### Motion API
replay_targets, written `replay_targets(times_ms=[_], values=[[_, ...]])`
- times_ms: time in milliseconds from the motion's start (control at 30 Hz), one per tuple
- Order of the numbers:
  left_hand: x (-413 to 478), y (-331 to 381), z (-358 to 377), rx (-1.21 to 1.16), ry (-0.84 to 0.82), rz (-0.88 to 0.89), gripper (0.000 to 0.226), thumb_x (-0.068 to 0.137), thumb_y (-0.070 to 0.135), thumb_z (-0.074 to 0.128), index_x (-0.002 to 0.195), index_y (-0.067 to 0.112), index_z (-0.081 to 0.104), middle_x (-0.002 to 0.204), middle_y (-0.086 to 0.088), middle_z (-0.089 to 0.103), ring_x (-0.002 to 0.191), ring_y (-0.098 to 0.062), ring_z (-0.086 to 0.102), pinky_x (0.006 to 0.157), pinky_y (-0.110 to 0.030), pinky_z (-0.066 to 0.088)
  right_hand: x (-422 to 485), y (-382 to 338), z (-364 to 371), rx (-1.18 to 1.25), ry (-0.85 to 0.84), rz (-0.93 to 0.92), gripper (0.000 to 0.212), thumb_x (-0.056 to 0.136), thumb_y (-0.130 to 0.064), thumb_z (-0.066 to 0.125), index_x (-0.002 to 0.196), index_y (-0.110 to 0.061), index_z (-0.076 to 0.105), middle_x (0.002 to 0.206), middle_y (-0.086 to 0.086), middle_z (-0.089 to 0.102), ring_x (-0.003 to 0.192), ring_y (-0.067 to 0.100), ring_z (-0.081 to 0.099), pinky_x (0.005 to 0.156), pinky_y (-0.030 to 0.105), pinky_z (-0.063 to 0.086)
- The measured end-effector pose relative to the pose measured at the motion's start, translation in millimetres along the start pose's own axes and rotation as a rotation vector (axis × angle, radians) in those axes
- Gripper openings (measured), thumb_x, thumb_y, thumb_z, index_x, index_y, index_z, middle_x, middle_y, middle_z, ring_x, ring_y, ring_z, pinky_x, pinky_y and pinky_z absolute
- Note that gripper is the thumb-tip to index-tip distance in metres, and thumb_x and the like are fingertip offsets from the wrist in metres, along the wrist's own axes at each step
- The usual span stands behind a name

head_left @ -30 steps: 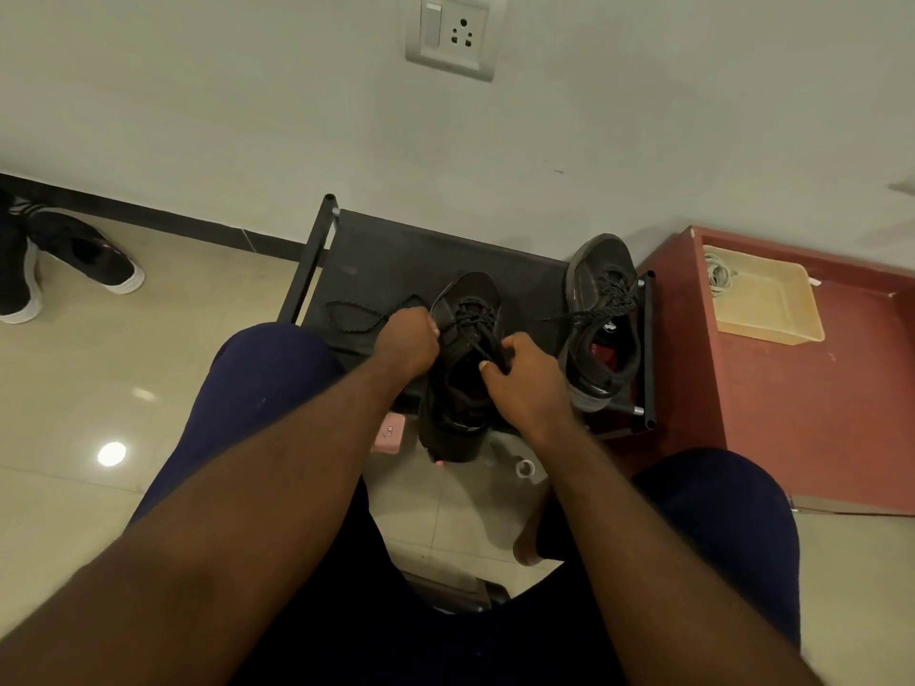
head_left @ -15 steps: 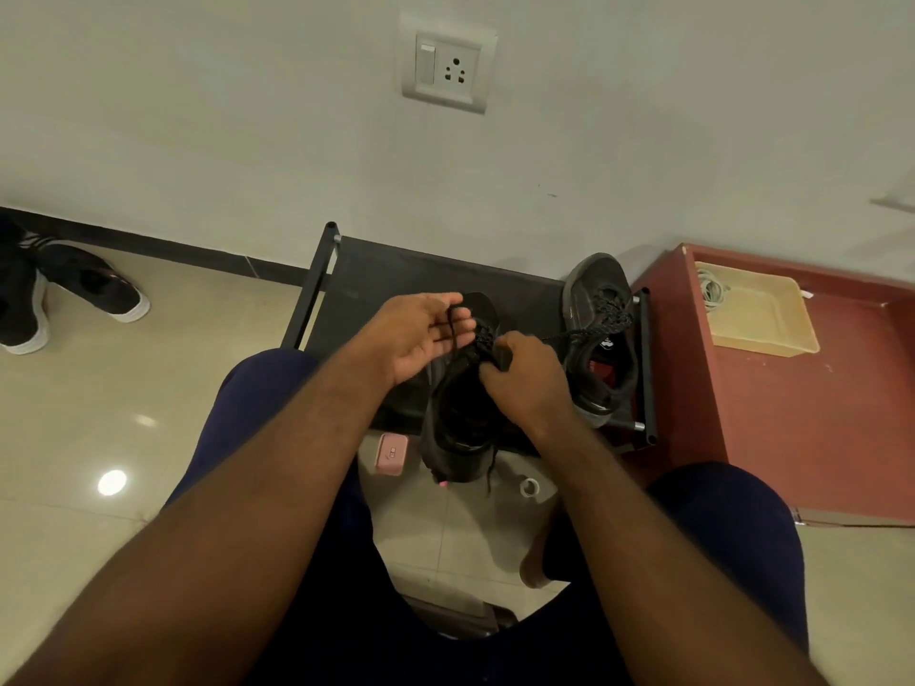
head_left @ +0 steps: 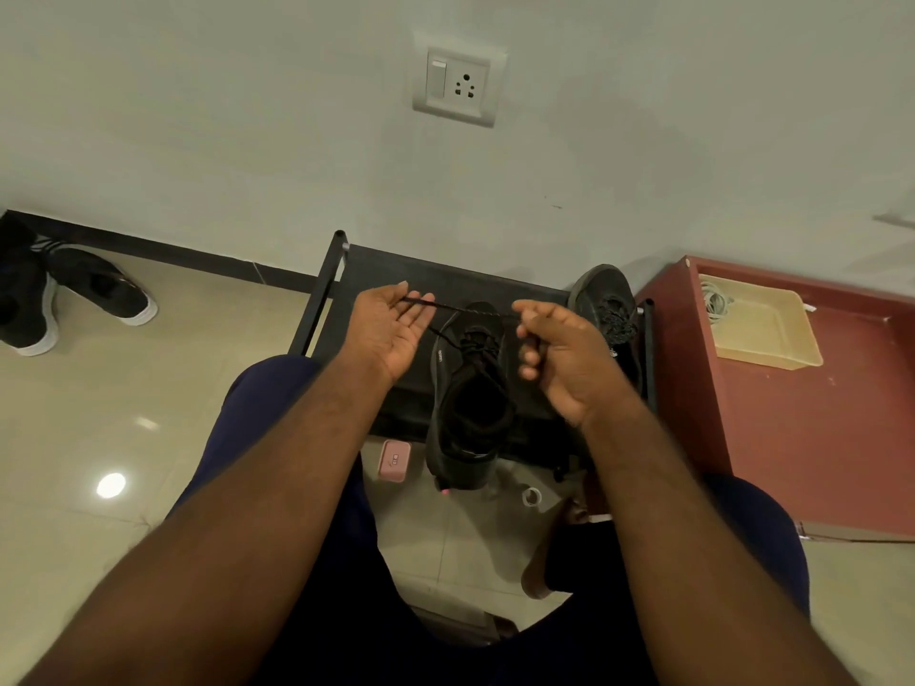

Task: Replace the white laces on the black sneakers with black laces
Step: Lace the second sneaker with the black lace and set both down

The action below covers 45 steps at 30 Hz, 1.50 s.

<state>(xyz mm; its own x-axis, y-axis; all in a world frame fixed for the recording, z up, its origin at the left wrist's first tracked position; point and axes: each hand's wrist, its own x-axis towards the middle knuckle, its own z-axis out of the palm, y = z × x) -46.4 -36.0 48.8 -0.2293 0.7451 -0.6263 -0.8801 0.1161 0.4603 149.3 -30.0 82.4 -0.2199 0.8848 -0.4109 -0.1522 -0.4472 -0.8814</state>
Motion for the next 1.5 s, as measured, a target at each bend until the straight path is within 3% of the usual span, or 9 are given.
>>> replay_targets(times_ms=[100, 233, 400, 700, 867, 967, 1100, 1267, 1500], values=[[5, 0, -8, 0.439, 0.050, -0.037, 0.027, 0.100, 0.012, 0.051, 0.126, 0.003, 0.052, 0.127, -0.023, 0.049, 0.116, -0.036, 0.059, 0.097, -0.040, 0.053, 3, -8, -16, -0.167, 0.057, -0.079, 0.018, 0.100, -0.001, 0.051, 0.108, -0.012, 0.062, 0.087, 0.001, 0.069, 0.047, 0.008, 0.042, 0.039, 0.019, 0.030], [-21, -13, 1, 1.126, -0.327, -0.018, 0.036, 0.099, 0.032, 0.057, 0.131, 0.017, 0.058, 0.108, -0.014, 0.070, 0.082, -0.021, 0.069, 0.072, -0.031, 0.058, 3, -12, -14, -0.543, -0.013, -0.078, 0.009, 0.097, -0.010, 0.061, 0.106, -0.008, 0.060, 0.089, 0.003, 0.075, 0.042, 0.008, 0.044, 0.037, 0.018, 0.031], [-33, -24, 9, 1.148, -0.550, 0.036, 0.022, 0.094, 0.024, 0.064, 0.106, 0.006, 0.068, 0.091, -0.011, 0.072, 0.069, -0.014, 0.063, 0.064, -0.022, 0.055, 7, -6, -3, -0.696, -0.060, -0.096, 0.007, 0.094, -0.008, 0.065, 0.097, -0.003, 0.069, 0.054, -0.008, 0.062, 0.040, 0.001, 0.046, 0.038, 0.014, 0.034], [-15, -20, 4, 1.042, -0.183, 0.374, 0.014, 0.098, 0.014, 0.058, 0.090, 0.005, 0.065, 0.076, -0.011, 0.068, 0.059, -0.013, 0.063, 0.056, -0.021, 0.054, 7, 9, -34, -0.988, -0.018, -0.088, 0.021, 0.101, -0.023, 0.059, 0.090, -0.008, 0.069, 0.074, 0.005, 0.073, 0.047, -0.002, 0.053, 0.056, 0.020, 0.044], [-5, -22, 14, 0.965, -0.164, 0.579, 0.012, 0.099, 0.014, 0.058, 0.109, 0.012, 0.061, 0.095, -0.005, 0.067, 0.075, -0.015, 0.068, 0.067, -0.027, 0.056, 6, 32, -47, -0.749, 0.250, -0.209, 0.020, 0.105, -0.020, 0.049, 0.100, -0.011, 0.066, 0.078, 0.000, 0.067, 0.055, -0.001, 0.053, 0.058, 0.019, 0.042], [0, -36, 13, 1.329, -0.186, 0.523, 0.065, 0.093, 0.031, 0.065, 0.149, 0.023, 0.033, 0.131, 0.002, 0.053, 0.111, -0.019, 0.060, 0.092, -0.033, 0.051, 3, 45, -43, -0.423, 0.155, -0.078, 0.027, 0.105, -0.005, 0.042, 0.128, -0.014, 0.054, 0.102, 0.004, 0.067, 0.064, 0.006, 0.060, 0.055, 0.022, 0.049], [-2, -83, -2, 1.723, -0.102, 0.380, 0.067, 0.087, 0.044, 0.069, 0.140, 0.013, 0.043, 0.134, -0.012, 0.052, 0.121, -0.027, 0.053, 0.101, -0.036, 0.044, 0, 60, -43, -0.324, 0.267, 0.000, 0.023, 0.105, -0.020, 0.050, 0.116, -0.001, 0.058, 0.093, 0.011, 0.073, 0.067, 0.014, 0.069, 0.058, 0.024, 0.055], [-16, -104, -15, 1.616, -0.033, 0.547, 0.030, 0.085, 0.029, 0.068, 0.107, 0.017, 0.051, 0.107, -0.001, 0.049, 0.102, -0.022, 0.052, 0.084, -0.030, 0.041, -2, 76, -48, -0.279, 0.303, 0.101, 0.030, 0.106, -0.027, 0.049, 0.107, 0.000, 0.061, 0.070, 0.008, 0.064, 0.056, 0.015, 0.059, 0.052, 0.026, 0.047], [-39, -117, -37, 1.755, -0.106, 0.530, 0.053, 0.090, 0.027, 0.062, 0.140, 0.021, 0.048, 0.149, -0.009, 0.032, 0.135, -0.026, 0.033, 0.106, -0.031, 0.034, 3, 73, -35, -0.126, 0.204, 0.137, 0.017, 0.106, -0.012, 0.042, 0.121, -0.009, 0.050, 0.096, 0.008, 0.071, 0.074, 0.017, 0.064, 0.066, 0.031, 0.051]])
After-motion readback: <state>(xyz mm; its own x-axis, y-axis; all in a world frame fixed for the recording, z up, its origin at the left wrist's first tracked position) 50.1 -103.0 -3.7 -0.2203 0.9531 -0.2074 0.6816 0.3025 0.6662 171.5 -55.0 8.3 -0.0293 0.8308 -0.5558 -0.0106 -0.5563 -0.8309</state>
